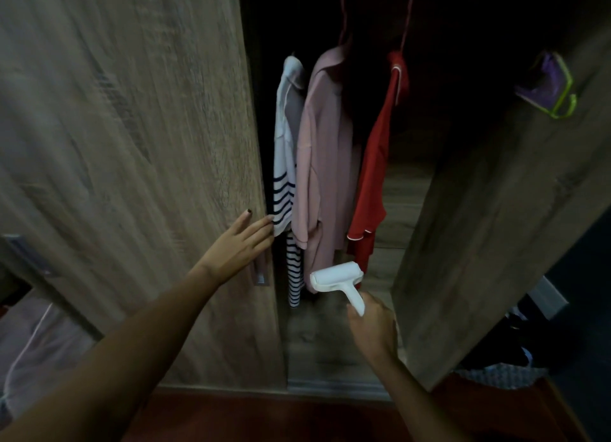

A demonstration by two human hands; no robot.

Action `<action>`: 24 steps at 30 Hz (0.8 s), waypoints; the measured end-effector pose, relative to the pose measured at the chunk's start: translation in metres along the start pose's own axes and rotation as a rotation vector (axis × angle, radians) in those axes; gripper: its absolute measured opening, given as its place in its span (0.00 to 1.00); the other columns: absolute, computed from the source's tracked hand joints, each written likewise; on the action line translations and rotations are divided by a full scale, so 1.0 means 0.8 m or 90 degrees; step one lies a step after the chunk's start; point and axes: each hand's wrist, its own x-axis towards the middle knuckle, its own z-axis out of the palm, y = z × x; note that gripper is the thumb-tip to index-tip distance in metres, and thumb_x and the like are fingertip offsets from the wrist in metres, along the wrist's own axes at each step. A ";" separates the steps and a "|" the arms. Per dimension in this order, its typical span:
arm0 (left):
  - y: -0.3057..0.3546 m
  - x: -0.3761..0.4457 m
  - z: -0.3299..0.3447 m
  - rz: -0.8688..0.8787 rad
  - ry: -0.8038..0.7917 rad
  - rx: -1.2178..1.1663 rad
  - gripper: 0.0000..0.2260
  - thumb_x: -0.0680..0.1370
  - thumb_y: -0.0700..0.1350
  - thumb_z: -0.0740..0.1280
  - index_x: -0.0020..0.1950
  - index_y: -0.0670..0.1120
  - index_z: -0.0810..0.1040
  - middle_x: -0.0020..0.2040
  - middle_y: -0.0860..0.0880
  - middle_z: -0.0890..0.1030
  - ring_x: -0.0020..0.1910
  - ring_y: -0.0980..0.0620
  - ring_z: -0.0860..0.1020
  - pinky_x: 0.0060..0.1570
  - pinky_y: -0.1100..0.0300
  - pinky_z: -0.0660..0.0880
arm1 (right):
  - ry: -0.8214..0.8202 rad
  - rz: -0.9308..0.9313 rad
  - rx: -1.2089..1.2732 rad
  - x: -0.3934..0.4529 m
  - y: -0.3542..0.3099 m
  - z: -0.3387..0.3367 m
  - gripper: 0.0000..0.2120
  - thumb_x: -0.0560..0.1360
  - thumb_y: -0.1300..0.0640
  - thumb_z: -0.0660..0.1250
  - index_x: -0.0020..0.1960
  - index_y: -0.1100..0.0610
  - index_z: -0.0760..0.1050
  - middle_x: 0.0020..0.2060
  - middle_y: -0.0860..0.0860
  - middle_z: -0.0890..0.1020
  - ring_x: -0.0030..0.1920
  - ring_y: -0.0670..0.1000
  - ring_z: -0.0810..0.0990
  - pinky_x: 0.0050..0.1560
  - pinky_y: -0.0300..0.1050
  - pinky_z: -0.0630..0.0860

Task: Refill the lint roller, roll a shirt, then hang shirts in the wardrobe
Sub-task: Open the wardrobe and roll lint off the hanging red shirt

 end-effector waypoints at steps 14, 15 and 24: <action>0.012 0.010 -0.014 -0.038 0.041 -0.078 0.23 0.69 0.45 0.71 0.63 0.41 0.75 0.62 0.39 0.76 0.68 0.38 0.70 0.72 0.39 0.46 | 0.055 0.009 0.037 -0.011 -0.025 -0.019 0.06 0.74 0.57 0.68 0.50 0.52 0.78 0.37 0.47 0.80 0.40 0.48 0.79 0.39 0.45 0.78; 0.014 0.021 -0.019 -0.044 0.058 -0.084 0.22 0.70 0.46 0.70 0.63 0.41 0.75 0.62 0.39 0.77 0.66 0.39 0.72 0.71 0.38 0.49 | 0.062 0.004 0.045 -0.012 -0.025 -0.025 0.05 0.74 0.57 0.68 0.50 0.52 0.78 0.37 0.47 0.80 0.40 0.48 0.80 0.39 0.46 0.79; 0.016 0.147 -0.075 -0.203 0.210 -0.228 0.16 0.75 0.49 0.61 0.59 0.44 0.77 0.59 0.43 0.77 0.58 0.44 0.76 0.70 0.41 0.58 | 0.218 0.001 0.140 0.014 -0.039 -0.109 0.05 0.72 0.62 0.69 0.47 0.56 0.80 0.34 0.48 0.80 0.37 0.49 0.78 0.37 0.42 0.71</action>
